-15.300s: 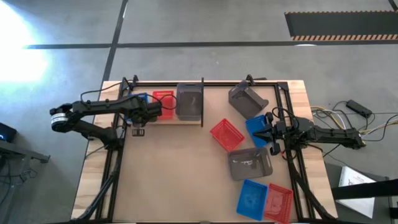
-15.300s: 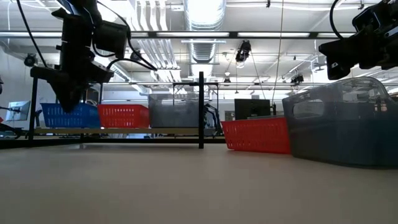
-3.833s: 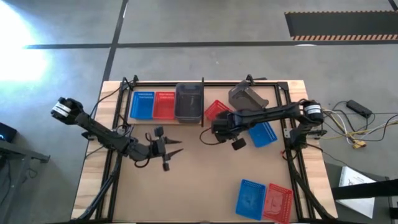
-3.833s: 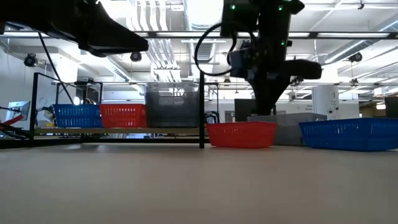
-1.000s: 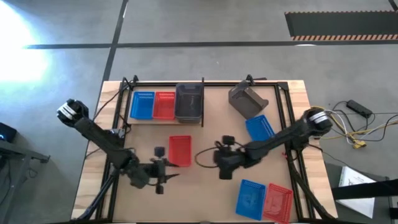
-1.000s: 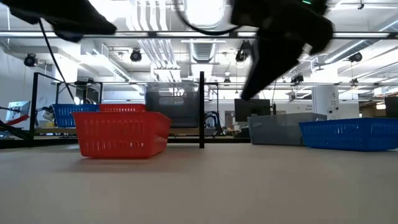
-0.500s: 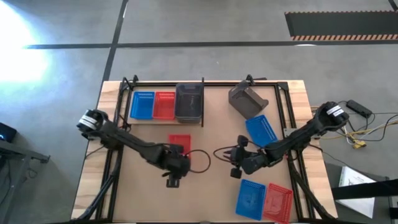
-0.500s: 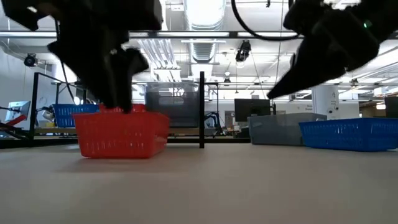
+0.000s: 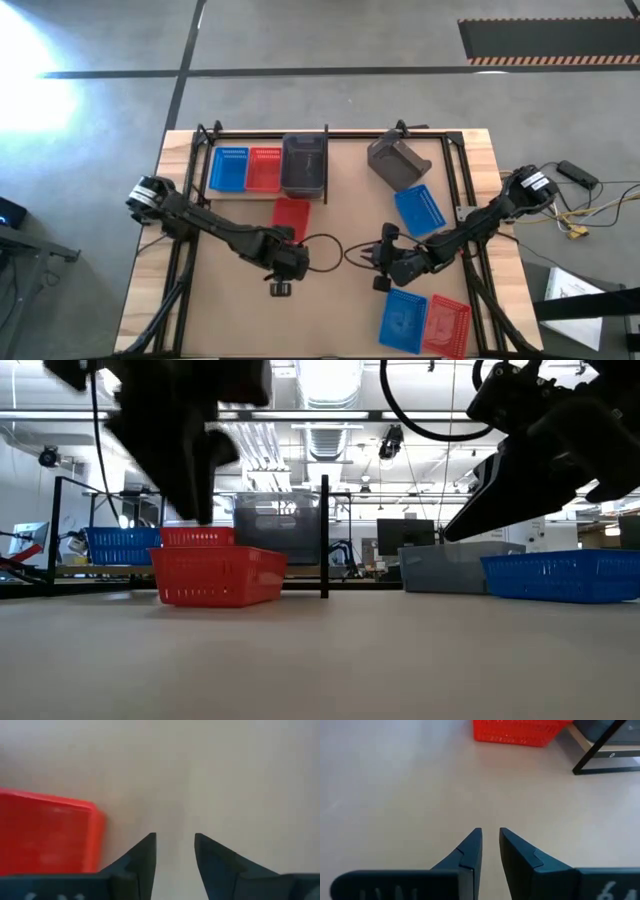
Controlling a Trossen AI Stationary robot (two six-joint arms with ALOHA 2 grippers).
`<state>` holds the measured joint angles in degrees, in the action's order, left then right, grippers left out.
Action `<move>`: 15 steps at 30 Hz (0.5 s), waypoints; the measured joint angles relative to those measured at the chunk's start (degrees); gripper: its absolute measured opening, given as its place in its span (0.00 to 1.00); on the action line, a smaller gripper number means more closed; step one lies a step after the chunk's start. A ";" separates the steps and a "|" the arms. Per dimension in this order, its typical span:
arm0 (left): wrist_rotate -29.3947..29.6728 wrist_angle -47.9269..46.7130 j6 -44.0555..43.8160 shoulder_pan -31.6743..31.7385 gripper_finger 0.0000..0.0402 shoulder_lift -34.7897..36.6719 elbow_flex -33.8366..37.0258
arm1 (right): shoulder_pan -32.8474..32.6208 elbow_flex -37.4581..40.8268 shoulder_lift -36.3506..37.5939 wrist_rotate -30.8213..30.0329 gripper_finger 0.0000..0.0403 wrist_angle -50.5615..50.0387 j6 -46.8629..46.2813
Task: Stack baskets on shelf by color
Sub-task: Stack the top red bin on the red bin on the shelf
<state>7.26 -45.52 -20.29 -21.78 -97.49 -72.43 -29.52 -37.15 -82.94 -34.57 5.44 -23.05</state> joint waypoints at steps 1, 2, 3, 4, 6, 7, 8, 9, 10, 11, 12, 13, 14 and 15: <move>1.11 -0.97 1.18 -0.06 0.29 0.78 -0.44 | 0.00 0.00 0.00 -0.01 0.15 -0.01 0.04; 2.71 -1.89 2.21 -0.06 0.29 1.41 -0.43 | 0.00 0.02 0.00 -0.07 0.15 -0.02 0.06; 4.45 -2.26 3.33 -0.07 0.30 2.15 -0.06 | 0.00 0.02 0.00 -0.07 0.15 0.03 0.08; 5.78 -2.00 4.86 0.04 0.31 2.97 0.68 | 0.00 0.03 0.00 -0.07 0.15 0.05 0.13; 7.29 -2.16 7.48 1.21 0.34 3.61 2.31 | 0.00 0.07 0.00 -0.09 0.15 0.31 0.34; 7.49 -2.10 8.46 2.03 0.36 3.69 3.25 | 0.00 0.07 -0.08 -0.07 0.15 0.55 0.36; 7.63 -1.85 8.85 2.83 0.38 3.67 4.24 | 0.00 0.10 -0.12 -0.07 0.15 0.65 0.40; 7.63 -1.41 9.07 3.61 0.41 3.66 5.32 | 0.00 0.11 -0.27 -0.09 0.15 0.95 0.40; 7.65 -1.17 9.37 4.44 0.43 3.48 6.29 | 0.00 0.11 -0.38 -0.09 0.15 1.20 0.36; 7.60 -0.93 9.97 5.13 0.45 3.21 7.01 | 0.00 0.11 -0.43 -0.07 0.15 1.05 0.36; 7.58 -0.56 10.22 5.62 0.46 3.01 7.80 | 0.00 0.11 -0.52 -0.07 0.15 1.09 0.35; 7.39 -0.28 10.41 6.03 0.47 2.76 8.61 | 0.00 0.11 -0.64 -0.07 0.15 1.37 0.30; 7.20 0.36 10.64 6.35 0.48 2.55 9.32 | 0.00 0.11 -0.76 -0.07 0.15 1.47 0.23; 7.19 1.43 10.66 6.51 0.48 2.45 9.82 | 0.00 0.11 -0.81 -0.06 0.15 1.41 0.16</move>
<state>14.46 -44.09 -9.63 -15.27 -95.04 -62.62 -29.52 -37.04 -83.74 -34.63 6.85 -22.90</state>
